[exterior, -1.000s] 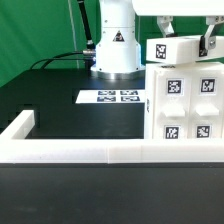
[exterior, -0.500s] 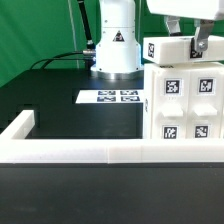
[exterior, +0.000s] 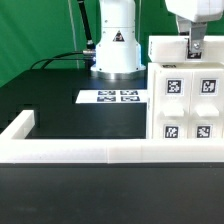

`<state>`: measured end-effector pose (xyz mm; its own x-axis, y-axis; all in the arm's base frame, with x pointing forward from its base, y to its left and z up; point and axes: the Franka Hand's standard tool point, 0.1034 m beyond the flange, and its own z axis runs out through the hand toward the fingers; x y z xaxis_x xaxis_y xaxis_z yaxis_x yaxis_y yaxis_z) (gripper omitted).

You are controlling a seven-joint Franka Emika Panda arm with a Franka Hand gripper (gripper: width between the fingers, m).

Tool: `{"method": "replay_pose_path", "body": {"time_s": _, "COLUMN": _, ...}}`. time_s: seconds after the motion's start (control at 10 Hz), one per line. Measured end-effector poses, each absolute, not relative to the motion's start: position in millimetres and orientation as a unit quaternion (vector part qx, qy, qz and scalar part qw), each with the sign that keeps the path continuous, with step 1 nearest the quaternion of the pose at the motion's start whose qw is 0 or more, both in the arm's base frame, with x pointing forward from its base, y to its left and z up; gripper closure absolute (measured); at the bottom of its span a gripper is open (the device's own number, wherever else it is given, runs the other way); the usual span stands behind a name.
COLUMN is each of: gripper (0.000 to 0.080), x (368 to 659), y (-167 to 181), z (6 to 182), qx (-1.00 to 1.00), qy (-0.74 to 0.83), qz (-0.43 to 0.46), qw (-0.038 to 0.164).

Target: Assemble cabinet

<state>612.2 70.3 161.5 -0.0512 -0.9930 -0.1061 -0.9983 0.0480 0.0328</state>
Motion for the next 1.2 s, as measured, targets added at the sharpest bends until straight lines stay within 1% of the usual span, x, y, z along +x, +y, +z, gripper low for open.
{"method": "replay_pose_path", "body": {"time_s": 0.1, "gripper": 0.0238, "x": 614, "y": 74, "z": 162.1, "qx": -0.663, "qy": 0.746, "qz": 0.056, "qw": 0.028}}
{"method": "replay_pose_path", "body": {"time_s": 0.3, "gripper": 0.0046, "x": 614, "y": 75, "z": 161.4, "qx": -0.652, "qy": 0.755, "qz": 0.056, "qw": 0.029}}
{"method": "replay_pose_path", "body": {"time_s": 0.4, "gripper": 0.0014, "x": 614, "y": 75, "z": 164.5, "qx": -0.668, "qy": 0.741, "qz": 0.055, "qw": 0.032}}
{"method": "replay_pose_path", "body": {"time_s": 0.7, "gripper": 0.0002, "x": 614, "y": 77, "z": 188.2, "qx": -0.687, "qy": 0.723, "qz": 0.051, "qw": 0.052}}
{"method": "replay_pose_path", "body": {"time_s": 0.8, "gripper": 0.0002, "x": 616, "y": 78, "z": 192.6, "qx": -0.694, "qy": 0.716, "qz": 0.050, "qw": 0.057}}
{"method": "replay_pose_path", "body": {"time_s": 1.0, "gripper": 0.0002, "x": 615, "y": 78, "z": 187.5, "qx": -0.701, "qy": 0.710, "qz": 0.051, "qw": 0.055}}
{"method": "replay_pose_path", "body": {"time_s": 1.1, "gripper": 0.0002, "x": 619, "y": 80, "z": 179.9, "qx": -0.732, "qy": 0.678, "qz": 0.046, "qw": 0.048}}
{"method": "replay_pose_path", "body": {"time_s": 1.2, "gripper": 0.0002, "x": 624, "y": 82, "z": 177.4, "qx": -0.781, "qy": 0.622, "qz": 0.041, "qw": 0.039}}
